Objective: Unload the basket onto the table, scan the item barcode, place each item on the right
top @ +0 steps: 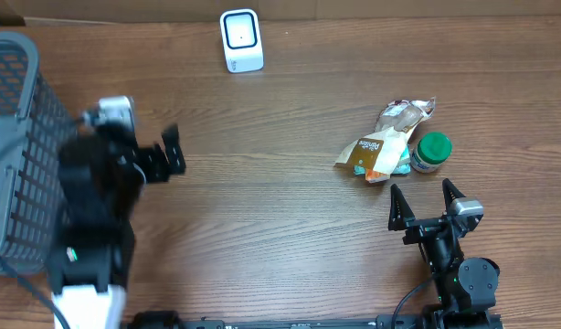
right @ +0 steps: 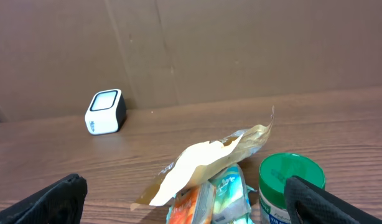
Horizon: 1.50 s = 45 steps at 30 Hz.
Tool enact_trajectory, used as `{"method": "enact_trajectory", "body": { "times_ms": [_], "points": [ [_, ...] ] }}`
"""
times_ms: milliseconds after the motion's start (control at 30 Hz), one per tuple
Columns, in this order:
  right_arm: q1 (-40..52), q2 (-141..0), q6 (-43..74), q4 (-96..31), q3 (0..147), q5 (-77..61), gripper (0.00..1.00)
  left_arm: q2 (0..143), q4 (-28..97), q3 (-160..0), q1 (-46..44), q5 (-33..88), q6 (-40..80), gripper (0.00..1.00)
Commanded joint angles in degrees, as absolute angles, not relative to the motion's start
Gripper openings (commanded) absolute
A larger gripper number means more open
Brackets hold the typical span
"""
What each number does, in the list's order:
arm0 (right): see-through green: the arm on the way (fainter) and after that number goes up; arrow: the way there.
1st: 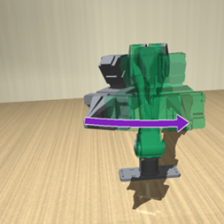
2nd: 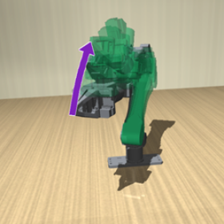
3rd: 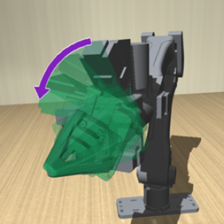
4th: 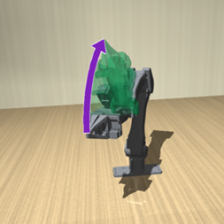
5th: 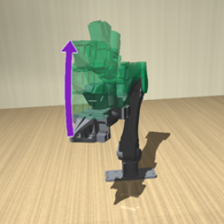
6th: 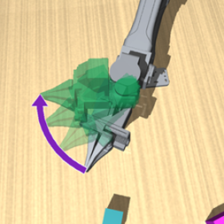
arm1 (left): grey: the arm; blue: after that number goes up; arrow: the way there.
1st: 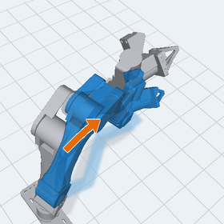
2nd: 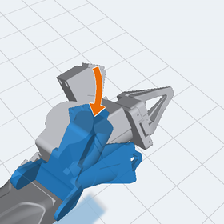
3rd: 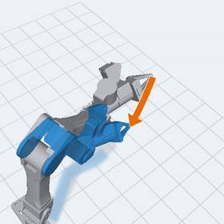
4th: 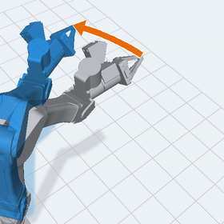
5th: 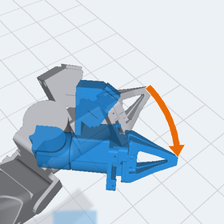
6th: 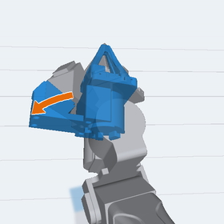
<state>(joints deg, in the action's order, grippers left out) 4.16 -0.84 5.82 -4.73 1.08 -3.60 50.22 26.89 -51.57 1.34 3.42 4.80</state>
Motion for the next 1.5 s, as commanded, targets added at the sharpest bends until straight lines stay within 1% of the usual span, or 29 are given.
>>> {"method": "enact_trajectory", "body": {
  "times_ms": [0, 200, 300, 400, 567, 700, 933, 1067, 1467],
  "points": [
    [4.5, -0.2, 5.9, -4.6, 0.4, -3.0, 1.00, 42.0, 19.3, -40.6, 1.0, 7.2, -2.7, 1.00],
    [4.5, -0.2, 5.9, -4.6, 0.4, -3.1, 1.00, 29.7, 3.5, -23.4, 1.1, 9.1, -10.2, 1.00],
    [4.5, -0.2, 5.9, -4.6, 0.4, -3.0, 1.00, 24.6, -2.0, -16.5, 1.1, 7.9, -12.3, 1.00],
    [4.5, -0.2, 5.9, -4.6, 0.4, -3.0, 1.00, 20.0, -4.4, -11.1, 1.1, 7.3, -14.3, 1.00],
    [4.5, -0.2, 6.0, -4.6, 0.4, -3.1, 1.00, 12.4, -4.7, -4.2, 1.1, 7.3, -19.2, 1.00],
    [4.5, -0.2, 5.9, -4.6, 0.4, -3.0, 1.00, 7.8, -4.7, -0.7, 1.1, 7.0, -20.2, 0.99],
    [4.5, -0.2, 5.9, -4.6, 0.4, -3.0, 1.00, 2.3, 4.1, -0.3, 1.1, 7.0, -23.2, 1.00],
    [4.5, -0.2, 5.9, -4.6, 0.4, -3.0, 1.00, 0.1, 3.7, -0.3, 1.1, 6.9, -23.2, 1.00],
    [4.5, -0.2, 5.9, -4.6, 0.4, -3.1, 1.00, 0.2, 3.8, -0.3, 1.1, 6.9, -23.2, 1.00]
  ]
}}
